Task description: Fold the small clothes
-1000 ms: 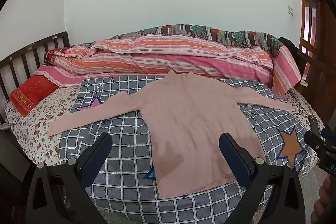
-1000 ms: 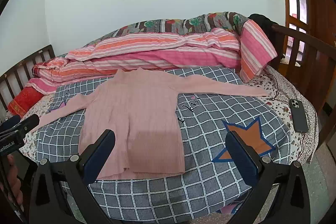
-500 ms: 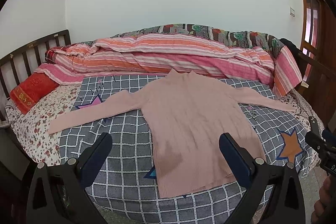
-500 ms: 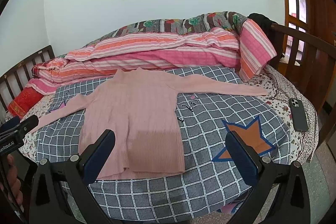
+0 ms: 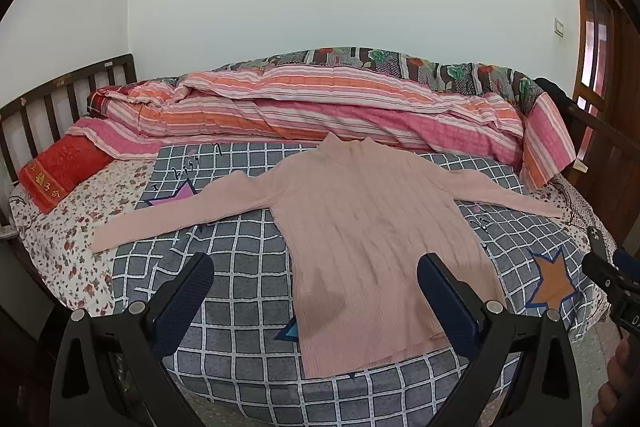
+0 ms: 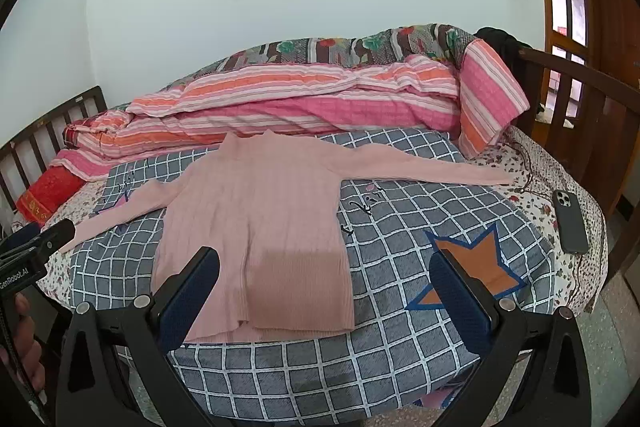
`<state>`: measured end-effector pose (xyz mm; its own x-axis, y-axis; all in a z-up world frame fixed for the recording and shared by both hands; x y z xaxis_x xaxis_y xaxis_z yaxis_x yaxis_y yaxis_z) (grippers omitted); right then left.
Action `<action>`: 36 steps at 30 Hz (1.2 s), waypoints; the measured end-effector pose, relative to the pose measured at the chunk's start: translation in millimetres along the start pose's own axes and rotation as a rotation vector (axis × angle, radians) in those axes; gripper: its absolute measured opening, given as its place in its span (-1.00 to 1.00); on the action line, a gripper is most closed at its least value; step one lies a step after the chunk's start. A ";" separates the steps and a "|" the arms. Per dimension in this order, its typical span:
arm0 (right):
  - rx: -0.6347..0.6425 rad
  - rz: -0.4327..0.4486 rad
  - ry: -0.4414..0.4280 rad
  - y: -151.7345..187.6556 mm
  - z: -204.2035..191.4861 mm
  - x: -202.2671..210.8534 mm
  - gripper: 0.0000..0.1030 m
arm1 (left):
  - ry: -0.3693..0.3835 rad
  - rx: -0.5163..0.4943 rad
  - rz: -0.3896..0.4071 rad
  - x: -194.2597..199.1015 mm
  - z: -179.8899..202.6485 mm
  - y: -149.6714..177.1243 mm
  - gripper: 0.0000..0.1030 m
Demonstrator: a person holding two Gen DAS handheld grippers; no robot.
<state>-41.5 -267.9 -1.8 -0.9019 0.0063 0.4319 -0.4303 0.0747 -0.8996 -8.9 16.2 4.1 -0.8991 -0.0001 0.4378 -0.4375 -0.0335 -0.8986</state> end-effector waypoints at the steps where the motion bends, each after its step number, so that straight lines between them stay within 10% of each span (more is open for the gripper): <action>1: -0.001 0.001 0.000 0.1 0.3 -0.2 0.99 | 0.000 0.001 0.001 0.1 -0.2 -0.1 0.98; 24: 0.008 -0.003 -0.005 -2.5 -3.4 -22.9 0.99 | -0.015 0.035 -0.010 -26.6 -18.8 -4.2 0.96; 36: 0.003 -0.083 -0.031 15.8 -8.4 -97.8 0.99 | 0.002 0.185 -0.069 -111.7 -88.5 28.2 0.93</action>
<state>40.3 -258.9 -57.8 -0.8638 -0.0308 0.5029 -0.5038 0.0705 -0.8610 77.9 103.7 -72.9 -0.8670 0.0105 0.4981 -0.4883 -0.2169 -0.8453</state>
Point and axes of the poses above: each gripper's, at about its wrist camera, not at the fingertips, and x roughly against the way its jaws point, z to its right, y to its underside, the point moved 1 cm from there along -x, roughly the way its jaws point, and after that the axes turned 8 degrees about z, right-handed, at the moved point
